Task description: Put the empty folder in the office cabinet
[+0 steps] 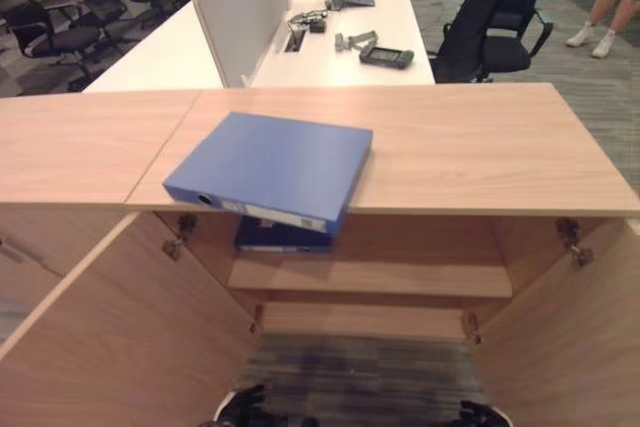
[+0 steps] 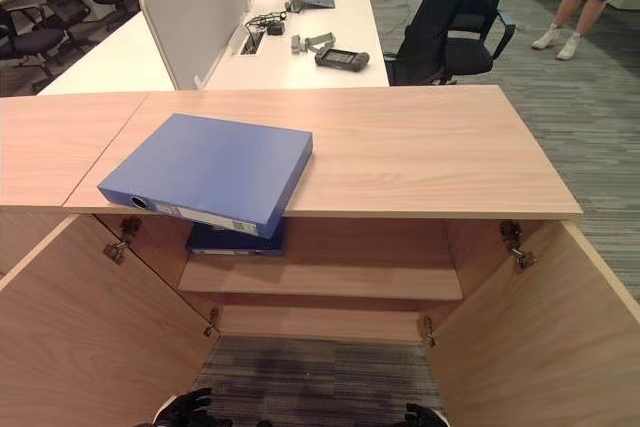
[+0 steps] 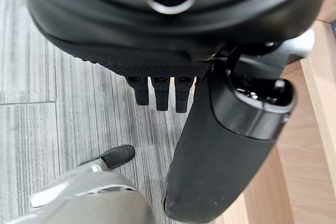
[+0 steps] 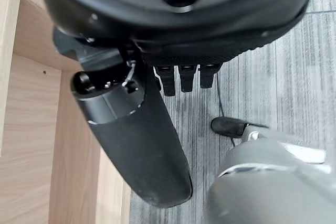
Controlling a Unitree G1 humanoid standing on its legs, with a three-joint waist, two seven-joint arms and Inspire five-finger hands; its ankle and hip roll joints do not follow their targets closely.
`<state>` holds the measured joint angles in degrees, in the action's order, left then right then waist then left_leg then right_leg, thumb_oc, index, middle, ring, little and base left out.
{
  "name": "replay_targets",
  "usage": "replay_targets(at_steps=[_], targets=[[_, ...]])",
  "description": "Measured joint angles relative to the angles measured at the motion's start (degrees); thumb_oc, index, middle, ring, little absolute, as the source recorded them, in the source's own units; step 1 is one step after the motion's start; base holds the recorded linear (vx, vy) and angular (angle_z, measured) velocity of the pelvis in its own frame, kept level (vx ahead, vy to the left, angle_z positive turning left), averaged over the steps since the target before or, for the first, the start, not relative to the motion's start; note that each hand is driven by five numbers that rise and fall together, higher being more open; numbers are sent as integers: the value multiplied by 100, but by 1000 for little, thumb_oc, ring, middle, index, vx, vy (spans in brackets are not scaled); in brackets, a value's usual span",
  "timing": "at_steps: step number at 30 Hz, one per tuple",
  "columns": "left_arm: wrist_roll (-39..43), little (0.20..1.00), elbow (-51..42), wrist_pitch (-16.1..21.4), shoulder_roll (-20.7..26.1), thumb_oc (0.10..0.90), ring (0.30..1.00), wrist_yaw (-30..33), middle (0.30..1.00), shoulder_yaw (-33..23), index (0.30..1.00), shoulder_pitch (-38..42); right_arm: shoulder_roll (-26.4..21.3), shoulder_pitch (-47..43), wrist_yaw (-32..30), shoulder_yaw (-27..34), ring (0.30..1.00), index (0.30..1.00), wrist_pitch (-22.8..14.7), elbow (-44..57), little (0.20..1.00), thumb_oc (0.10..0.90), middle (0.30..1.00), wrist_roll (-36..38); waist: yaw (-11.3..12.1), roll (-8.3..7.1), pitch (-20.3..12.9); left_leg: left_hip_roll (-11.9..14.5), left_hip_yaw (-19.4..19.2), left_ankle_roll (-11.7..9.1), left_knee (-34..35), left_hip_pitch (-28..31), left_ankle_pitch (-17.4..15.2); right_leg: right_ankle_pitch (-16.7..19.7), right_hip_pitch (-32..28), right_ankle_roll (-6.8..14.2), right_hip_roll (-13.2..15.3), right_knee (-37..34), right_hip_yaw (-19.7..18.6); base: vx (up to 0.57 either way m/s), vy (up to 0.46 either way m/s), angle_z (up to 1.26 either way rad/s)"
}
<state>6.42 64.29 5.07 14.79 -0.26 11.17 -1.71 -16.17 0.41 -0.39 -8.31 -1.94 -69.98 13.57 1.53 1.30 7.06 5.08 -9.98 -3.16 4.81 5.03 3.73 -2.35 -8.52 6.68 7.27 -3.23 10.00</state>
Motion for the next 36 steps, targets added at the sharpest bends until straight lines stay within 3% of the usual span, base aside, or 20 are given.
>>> replay_targets(at_steps=[6, 13, 20, 21, 22, 25, 26, 28, 30, 32, 34, 36], targets=[[-4, 900, -29, -3, 1, 800, 900, -1, 900, 20, 900, -28, 4, 283, 2, -2, 900, 900, 12, 1, 900, 800, 900, -3, -15, -194, -93, -29, 11, 29, -20, 6, 32, 110, -90, -13, 42, -162, 11, -8, -69, 1], [-4, 900, -725, 0, 13, 800, 900, 6, 900, 51, 900, -162, -83, 385, 2, 10, 900, 900, -13, 5, 900, 800, 900, -6, -46, -11, -106, 6, 215, -6, -19, 4, 139, 117, -202, -32, -36, -173, 181, -48, -72, 13], [1, 900, -624, 2, 3, 800, 900, 5, 900, 59, 900, -157, -130, 335, 5, 7, 900, 900, -23, 2, 900, 800, 900, -2, -13, 141, -74, 108, 353, -88, -22, -96, 214, 80, -189, -65, -179, -207, 238, -73, -77, 10], [11, 900, -550, 0, 3, 800, 900, 6, 900, 60, 900, -139, -155, 327, 4, 4, 900, 900, -31, 0, 900, 800, 900, 2, -12, 227, -14, 172, 423, -161, -213, -242, 263, 22, -137, -152, -249, -176, 200, -244, -87, 16], [13, 900, -505, 1, 3, 800, 900, 13, 900, 56, 900, -99, -154, 298, 5, 3, 900, 900, -34, -1, 900, 800, 900, 2, 2, 183, 14, 171, 482, -204, -424, -417, 279, 6, -65, -183, -254, -154, 160, -298, -88, 25], [19, 900, -357, -2, -5, 800, 900, 103, 900, 44, 900, 241, -160, -82, 6, -3, 900, 900, -22, -29, 900, 800, 900, 6, 32, -20, 419, 42, 894, -979, -849, -935, 904, 223, 184, -531, -98, -182, 149, -140, -33, 8], [20, 900, -298, -10, -6, 800, 900, 96, 900, 51, 900, 234, -165, -157, 4, -18, 900, 900, -25, -28, 900, 800, 900, 4, 27, -136, 482, 13, 932, -1029, -951, -947, 823, 304, 200, -555, -8, -212, 162, 44, 41, -20], [60, 900, -245, -17, -25, 800, 900, 85, 900, 49, 900, 199, -225, -168, -4, -33, 900, 900, -91, 6, 900, 800, 900, -1, -91, -122, 477, -14, 737, -545, -1282, -681, -13, 290, 105, -520, 6, -207, 143, 70, 42, -10], [58, 900, -269, -1, -47, 800, 900, 83, 900, 59, 900, 176, -294, -143, -2, -30, 900, 900, -88, 1, 900, 800, 900, -1, -186, 26, 396, -2, 702, -441, -1124, -376, -167, 262, 87, -474, -104, -208, 142, 51, 37, 6], [41, 900, -279, 12, -55, 800, 900, 84, 900, 89, 900, 190, -319, -63, -3, 39, 900, 900, -78, -34, 900, 800, 900, 2, -308, 218, 323, 90, 659, -161, -487, -41, -314, 274, 65, -399, -271, -167, 186, 20, 30, 7], [9, 900, -239, 2, -4, 800, 900, 86, 900, 110, 900, 201, -165, 60, 41, 45, 900, 900, -21, -31, 900, 800, 900, 2, -286, 47, 316, -39, 527, -30, -223, 124, -190, 345, 98, -281, -165, -208, 69, 33, 85, -13], [7, 900, -295, -4, -15, 800, 900, 81, 900, 179, 900, 130, -135, 140, 37, 71, 900, 900, -19, -27, 900, 800, 900, 7, -263, 26, 302, -85, 430, 26, -52, 249, -159, 402, 90, -236, -101, -203, 13, 8, 59, -16]])
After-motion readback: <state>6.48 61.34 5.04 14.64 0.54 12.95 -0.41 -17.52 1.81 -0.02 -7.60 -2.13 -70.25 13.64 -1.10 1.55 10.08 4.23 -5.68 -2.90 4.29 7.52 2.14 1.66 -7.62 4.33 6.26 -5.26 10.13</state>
